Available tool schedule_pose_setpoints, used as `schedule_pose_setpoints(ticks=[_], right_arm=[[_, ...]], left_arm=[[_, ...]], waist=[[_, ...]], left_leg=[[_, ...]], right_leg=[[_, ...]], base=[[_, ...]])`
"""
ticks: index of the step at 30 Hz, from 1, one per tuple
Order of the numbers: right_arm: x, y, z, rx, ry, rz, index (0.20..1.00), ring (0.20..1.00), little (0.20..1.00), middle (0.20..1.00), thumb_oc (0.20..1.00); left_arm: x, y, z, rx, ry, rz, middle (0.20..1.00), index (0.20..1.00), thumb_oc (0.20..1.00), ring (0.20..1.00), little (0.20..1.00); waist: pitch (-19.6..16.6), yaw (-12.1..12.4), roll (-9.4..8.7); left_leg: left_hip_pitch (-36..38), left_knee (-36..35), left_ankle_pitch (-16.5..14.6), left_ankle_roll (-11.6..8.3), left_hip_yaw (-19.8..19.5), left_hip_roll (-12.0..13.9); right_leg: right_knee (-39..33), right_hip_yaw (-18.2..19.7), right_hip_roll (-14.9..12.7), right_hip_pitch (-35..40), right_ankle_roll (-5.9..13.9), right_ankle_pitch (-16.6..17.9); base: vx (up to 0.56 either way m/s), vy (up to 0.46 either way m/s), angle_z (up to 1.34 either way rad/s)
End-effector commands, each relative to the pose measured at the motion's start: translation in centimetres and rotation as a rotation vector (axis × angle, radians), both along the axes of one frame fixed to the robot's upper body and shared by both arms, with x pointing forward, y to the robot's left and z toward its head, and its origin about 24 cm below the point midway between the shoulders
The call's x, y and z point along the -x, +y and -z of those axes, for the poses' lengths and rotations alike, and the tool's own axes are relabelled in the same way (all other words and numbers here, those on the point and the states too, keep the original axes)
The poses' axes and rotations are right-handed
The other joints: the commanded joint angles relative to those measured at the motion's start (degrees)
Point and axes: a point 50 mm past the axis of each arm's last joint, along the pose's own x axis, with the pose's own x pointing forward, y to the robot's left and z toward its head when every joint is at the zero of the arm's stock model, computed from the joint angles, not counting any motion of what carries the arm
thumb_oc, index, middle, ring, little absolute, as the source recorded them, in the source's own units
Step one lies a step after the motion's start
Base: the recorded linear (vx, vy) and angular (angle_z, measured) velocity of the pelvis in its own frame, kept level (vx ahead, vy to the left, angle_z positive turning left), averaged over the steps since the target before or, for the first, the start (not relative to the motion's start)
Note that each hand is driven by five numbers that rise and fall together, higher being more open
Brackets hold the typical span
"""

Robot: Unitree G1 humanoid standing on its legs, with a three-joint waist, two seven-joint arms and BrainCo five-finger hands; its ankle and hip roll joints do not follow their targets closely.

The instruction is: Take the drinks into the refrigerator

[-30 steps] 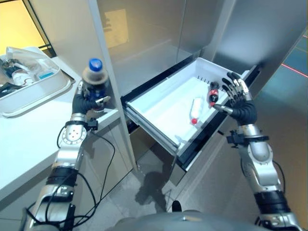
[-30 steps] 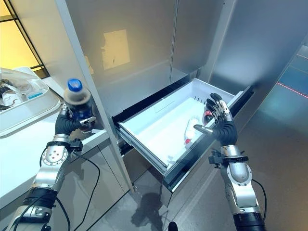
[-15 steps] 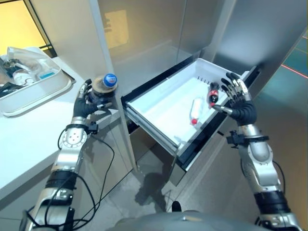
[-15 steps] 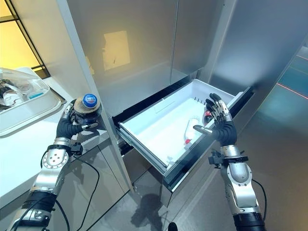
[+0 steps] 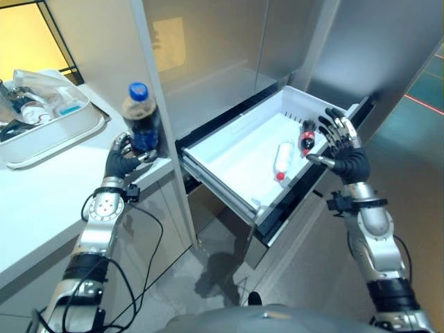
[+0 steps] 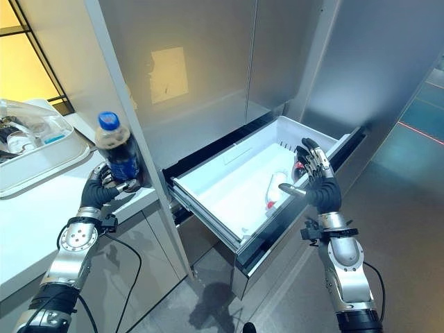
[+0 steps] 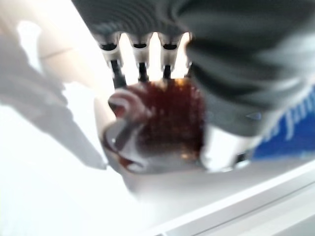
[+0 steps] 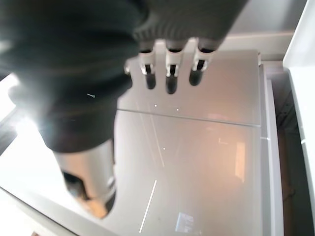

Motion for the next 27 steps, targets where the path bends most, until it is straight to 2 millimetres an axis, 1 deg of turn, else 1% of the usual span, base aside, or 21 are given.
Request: schedule_pose_setpoints(ticks=[1, 2, 4, 5, 12, 13, 14, 15, 17, 18, 20, 21, 24, 26, 27], right_arm=[[0.81, -0.51, -3.86, -0.03, -0.199, 0.005, 1.0, 1.0, 1.0, 1.0, 1.0], [0.81, -0.54, -3.86, -0.03, -0.199, 0.007, 1.0, 1.0, 1.0, 1.0, 1.0], [0.82, -0.57, -3.83, -0.028, -0.197, 0.009, 1.0, 1.0, 1.0, 1.0, 1.0], [0.8, -0.6, -3.83, -0.029, -0.197, 0.009, 1.0, 1.0, 1.0, 1.0, 1.0], [0.76, -0.5, -3.93, -0.031, -0.203, 0.005, 1.0, 1.0, 1.0, 1.0, 1.0], [0.77, -0.51, -3.91, -0.031, -0.202, 0.006, 1.0, 1.0, 1.0, 1.0, 1.0], [0.75, -0.49, -3.98, -0.032, -0.205, 0.006, 1.0, 1.0, 1.0, 1.0, 1.0], [0.74, -0.48, -3.97, -0.029, -0.204, 0.006, 1.0, 1.0, 1.0, 1.0, 1.0], [0.73, -0.46, -3.99, -0.028, -0.204, 0.004, 1.0, 1.0, 1.0, 1.0, 1.0], [0.75, -0.45, -3.94, -0.03, -0.202, 0.003, 1.0, 1.0, 1.0, 1.0, 1.0], [0.75, -0.47, -3.92, -0.029, -0.201, 0.003, 1.0, 1.0, 1.0, 1.0, 1.0], [0.76, -0.47, -3.93, -0.029, -0.202, 0.003, 1.0, 1.0, 1.0, 1.0, 1.0], [0.81, -0.49, -3.91, -0.027, -0.201, 0.003, 1.0, 1.0, 1.0, 1.0, 1.0], [0.8, -0.49, -3.92, -0.025, -0.199, 0.003, 1.0, 1.0, 1.0, 1.0, 1.0], [0.79, -0.5, -3.9, -0.026, -0.199, 0.004, 1.0, 1.0, 1.0, 1.0, 1.0]], left_arm=[[-1.63, -0.48, -2.41, 0.008, -0.116, 0.018, 0.2, 0.2, 0.2, 0.2, 0.2], [-1.6, -0.5, -2.37, 0.013, -0.117, 0.017, 0.2, 0.2, 0.2, 0.2, 0.2], [-1.56, -0.49, -2.31, 0.016, -0.116, 0.015, 0.2, 0.2, 0.2, 0.2, 0.2], [-1.54, -0.48, -2.28, 0.021, -0.116, 0.015, 0.2, 0.2, 0.2, 0.2, 0.2], [-1.51, -0.36, -2.19, 0.037, -0.118, 0.003, 0.2, 0.2, 0.2, 0.2, 0.2], [-1.5, -0.37, -2.16, 0.037, -0.116, 0.003, 0.2, 0.2, 0.2, 0.2, 0.2], [-1.57, -0.33, -2.23, 0.037, -0.119, -0.001, 0.2, 0.2, 0.2, 0.2, 0.2], [-1.61, -0.36, -2.29, 0.034, -0.12, -0.001, 0.2, 0.2, 0.2, 0.2, 0.2], [-1.66, -0.42, -2.35, 0.034, -0.123, 0.002, 0.2, 0.2, 0.2, 0.2, 0.2], [-1.66, -0.43, -2.3, 0.033, -0.12, 0.002, 0.2, 0.2, 0.2, 0.2, 0.2], [-1.66, -0.42, -2.32, 0.032, -0.121, 0.002, 0.2, 0.2, 0.2, 0.2, 0.2], [-1.64, -0.42, -2.3, 0.033, -0.121, 0.002, 0.2, 0.2, 0.2, 0.2, 0.2], [-1.63, -0.45, -2.2, 0.036, -0.116, 0.004, 0.2, 0.2, 0.2, 0.2, 0.2], [-1.77, -0.68, -2.45, 0.044, -0.124, 0.015, 0.2, 0.2, 0.2, 0.2, 0.2], [-1.77, -0.68, -2.44, 0.044, -0.123, 0.015, 0.3, 0.3, 0.3, 0.3, 0.3]], waist=[[0.59, 0.95, 0.71], [0.74, 0.94, 0.54], [0.58, 0.93, 0.64], [0.71, 0.94, 0.5], [0.84, 0.99, 0.43], [0.75, 0.98, 0.61], [0.92, 0.97, 0.46], [0.8, 0.94, 0.62], [0.95, 0.97, 0.45], [0.81, 0.94, 0.63], [0.75, 0.93, 0.58], [0.87, 0.92, 0.43], [0.76, 0.94, 0.63], [0.89, 0.91, 0.51], [0.76, 0.91, 0.65]], left_leg=[[0.69, 0.42, -5.23, 2.5, -4.99, -1.21], [0.41, 0.51, -4.66, 2.47, -4.88, -1.29], [0.73, 0.42, -5.28, 2.53, -5.06, -1.23], [0.44, 0.52, -4.71, 2.5, -4.95, -1.31], [0.46, 0.61, -4.8, 2.55, -4.84, -1.35], [0.86, 0.51, -5.47, 2.61, -4.97, -1.27], [0.45, 0.63, -4.8, 2.55, -4.82, -1.34], [0.8, 0.54, -5.45, 2.61, -4.97, -1.27], [0.39, 0.65, -4.79, 2.57, -4.83, -1.37], [0.78, 0.54, -5.46, 2.62, -4.94, -1.3], [0.74, 0.51, -5.39, 2.61, -4.91, -1.32], [0.44, 0.63, -4.85, 2.58, -4.79, -1.4], [0.79, 0.54, -5.47, 2.68, -4.9, -1.43], [0.47, 0.69, -4.92, 2.63, -4.8, -1.48], [0.79, 0.56, -5.49, 2.68, -4.92, -1.42]], right_leg=[[7.33, -3.99, -1.14, 1.0, 3.19, -6.35], [7.42, -4.04, -1.23, 0.7, 3.07, -5.81], [7.39, -4.06, -1.19, 1.0, 3.19, -6.38], [7.5, -4.11, -1.28, 0.69, 3.05, -5.82], [7.6, -4.15, -1.32, 0.51, 3.1, -5.77], [7.56, -4.15, -1.22, 0.88, 3.24, -6.38], [7.66, -4.13, -1.3, 0.5, 3.1, -5.8], [7.67, -4.16, -1.21, 0.8, 3.25, -6.41], [7.75, -4.15, -1.3, 0.45, 3.12, -5.84], [7.69, -4.15, -1.25, 0.83, 3.26, -6.44], [7.66, -4.13, -1.27, 0.76, 3.25, -6.4], [7.7, -4.08, -1.33, 0.48, 3.11, -5.86], [7.7, -3.97, -1.19, 0.75, 3.24, -6.43], [7.73, -3.9, -1.26, 0.42, 3.12, -5.85], [7.67, -3.89, -1.19, 0.7, 3.25, -6.39]], base=[[-0.04, -0.007, 0.0], [0.0, 0.0, 0.0], [0.0, 0.0, 0.0], [0.0, 0.0, 0.0], [0.0, 0.002, 0.0], [0.0, 0.0, 0.0], [0.04, 0.021, 0.0], [0.0, 0.0, 0.0], [0.0, 0.0, 0.0], [0.0, 0.0, 0.0], [0.02, 0.007, 0.0], [0.0, 0.0, 0.0], [0.01, 0.006, 0.0], [0.0, 0.0, 0.0], [0.05, 0.014, 0.0]])
